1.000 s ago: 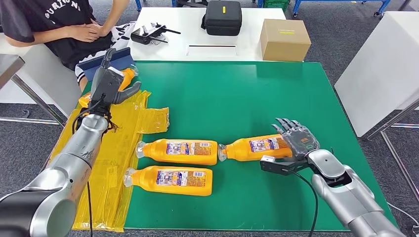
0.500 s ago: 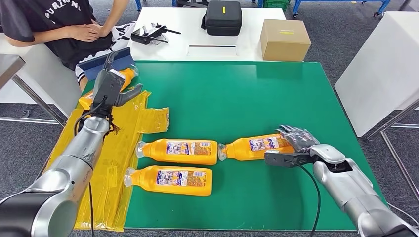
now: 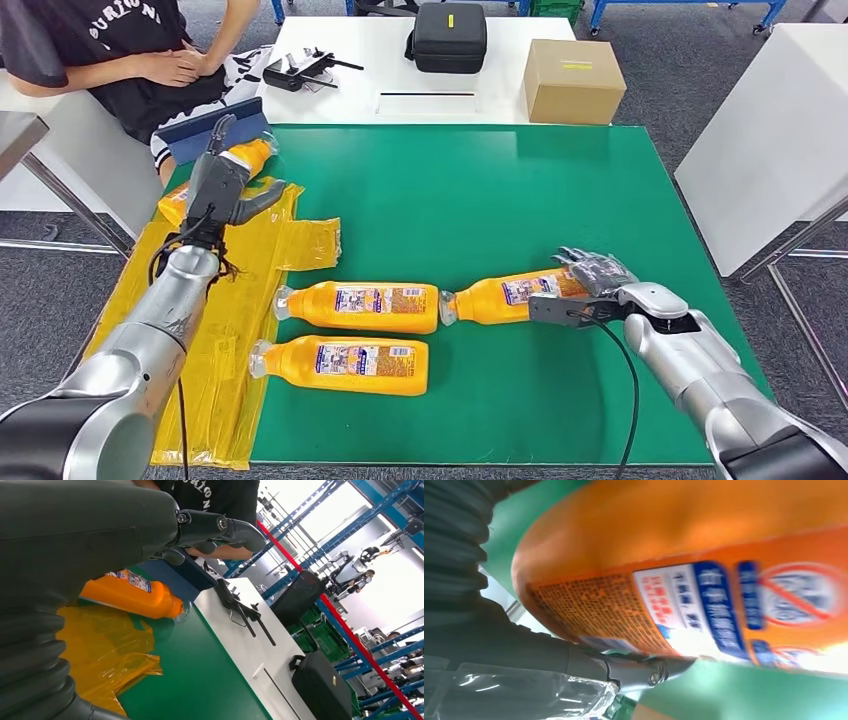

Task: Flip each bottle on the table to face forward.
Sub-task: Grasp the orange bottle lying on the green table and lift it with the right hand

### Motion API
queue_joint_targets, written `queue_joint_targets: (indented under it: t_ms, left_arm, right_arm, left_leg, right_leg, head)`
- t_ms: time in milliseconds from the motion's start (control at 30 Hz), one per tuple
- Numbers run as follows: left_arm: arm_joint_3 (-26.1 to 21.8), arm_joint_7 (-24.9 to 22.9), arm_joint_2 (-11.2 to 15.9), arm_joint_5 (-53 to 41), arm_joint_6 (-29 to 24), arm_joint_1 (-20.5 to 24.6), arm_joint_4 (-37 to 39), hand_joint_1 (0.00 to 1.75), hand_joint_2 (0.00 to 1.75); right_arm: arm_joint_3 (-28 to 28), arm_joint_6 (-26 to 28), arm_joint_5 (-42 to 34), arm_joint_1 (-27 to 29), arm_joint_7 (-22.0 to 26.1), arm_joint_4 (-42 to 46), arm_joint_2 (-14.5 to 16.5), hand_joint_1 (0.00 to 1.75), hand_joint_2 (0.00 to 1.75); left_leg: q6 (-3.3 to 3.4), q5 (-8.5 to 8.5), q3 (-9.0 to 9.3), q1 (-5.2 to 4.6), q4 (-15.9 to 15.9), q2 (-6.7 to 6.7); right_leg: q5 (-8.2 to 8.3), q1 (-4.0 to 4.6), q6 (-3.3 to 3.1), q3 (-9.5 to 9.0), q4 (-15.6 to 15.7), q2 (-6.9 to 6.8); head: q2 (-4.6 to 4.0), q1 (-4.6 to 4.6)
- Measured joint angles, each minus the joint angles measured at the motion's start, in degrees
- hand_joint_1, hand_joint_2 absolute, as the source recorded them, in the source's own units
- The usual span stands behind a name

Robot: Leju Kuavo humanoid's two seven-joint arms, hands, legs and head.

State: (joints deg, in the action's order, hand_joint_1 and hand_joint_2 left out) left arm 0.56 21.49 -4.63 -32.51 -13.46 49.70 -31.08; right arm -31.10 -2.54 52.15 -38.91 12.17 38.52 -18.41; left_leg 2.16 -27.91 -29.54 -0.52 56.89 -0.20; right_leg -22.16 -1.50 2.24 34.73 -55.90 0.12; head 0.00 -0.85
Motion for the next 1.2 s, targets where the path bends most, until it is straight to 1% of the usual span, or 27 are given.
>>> queue_joint_targets:
  t_ms: [33,100,133,367,767,833,900,1000,1100,1200]
  left_arm:
    - [0.0,0.0,0.0,0.0,0.0,-0.1,0.0,0.0,1.75]
    - [0.0,0.1,0.0,0.1,0.0,-0.3,0.0,0.0,1.75]
    - [0.0,0.1,0.0,0.1,0.0,-0.5,0.0,0.0,1.75]
    - [-0.1,-0.1,0.0,0.1,0.1,-0.6,0.0,0.0,1.75]
    - [-0.1,-0.2,0.0,0.2,0.1,-0.6,0.0,0.0,1.75]
    - [-0.1,-0.2,0.0,0.2,0.1,-0.6,0.0,0.0,1.75]
    - [-0.1,-0.3,0.0,0.2,0.0,-0.7,0.0,0.0,1.75]
    - [-0.1,-0.4,0.1,0.2,-0.3,-1.0,0.0,0.0,1.75]
    - [-0.3,-0.5,0.2,0.2,-0.4,-1.7,-0.1,0.0,1.75]
    - [-0.5,-0.6,0.4,0.2,-0.4,-2.5,-0.4,0.0,1.75]
  right_arm:
    - [-0.1,0.9,0.0,0.0,0.0,-0.3,0.4,1.55,1.75]
    - [-0.5,2.5,0.0,0.0,0.1,-0.8,1.2,1.68,1.75]
    - [-0.6,3.3,0.1,0.0,0.1,-1.0,1.6,1.7,1.75]
    - [-0.9,6.5,0.2,0.3,-0.8,-2.0,3.7,1.75,1.75]
    - [-0.6,8.0,0.0,1.1,-0.8,-2.0,4.0,1.75,1.75]
    - [-0.5,8.7,0.2,1.3,-1.5,-1.7,4.0,1.75,1.75]
    - [-0.1,10.3,1.1,2.1,-3.3,-0.7,3.9,1.75,1.75]
    - [1.5,11.9,3.4,5.0,-7.4,3.6,3.3,1.75,1.75]
    - [4.2,11.7,5.7,9.0,-11.0,11.2,1.8,1.75,1.75]
    - [7.7,11.4,7.5,12.8,-13.2,19.3,0.3,1.75,1.75]
  left_leg:
    - [0.0,0.0,0.01,0.0,0.0,0.0]
    - [-0.01,0.0,0.01,0.01,0.0,0.0]
    - [-0.01,0.01,0.02,0.01,0.0,0.01]
    - [-0.03,0.01,0.1,0.03,0.0,0.23]
    - [-0.03,0.01,0.12,0.02,0.0,0.27]
    - [-0.03,0.01,0.13,0.02,0.0,0.27]
    - [-0.03,0.01,0.12,0.02,0.0,0.27]
    - [-0.03,0.01,0.09,0.02,0.0,0.22]
    - [-0.03,0.01,0.01,0.02,0.0,0.1]
    - [-0.03,0.01,-0.06,0.02,0.0,0.01]
  right_leg:
    - [0.0,0.0,0.0,0.0,0.0,0.0]
    - [0.0,0.02,0.0,0.0,0.0,0.01]
    - [0.0,0.04,0.0,0.0,0.0,0.02]
    - [0.01,0.05,-0.01,0.0,0.0,0.24]
    - [0.01,0.05,-0.01,-0.01,0.0,0.29]
    - [0.01,0.05,-0.01,-0.01,0.0,0.29]
    - [0.01,0.05,-0.01,-0.01,0.0,0.29]
    - [0.01,0.04,-0.01,0.0,0.0,0.26]
    - [0.0,0.04,-0.01,0.02,0.0,0.16]
    - [0.0,0.03,-0.01,0.07,0.0,0.14]
  head:
    - [0.0,0.01]
    - [0.0,0.0]
    - [0.0,-0.01]
    - [0.0,0.01]
    - [0.0,0.0]
    - [0.0,0.0]
    - [0.0,-0.01]
    - [0.0,0.01]
    - [0.0,0.01]
    - [0.0,0.01]
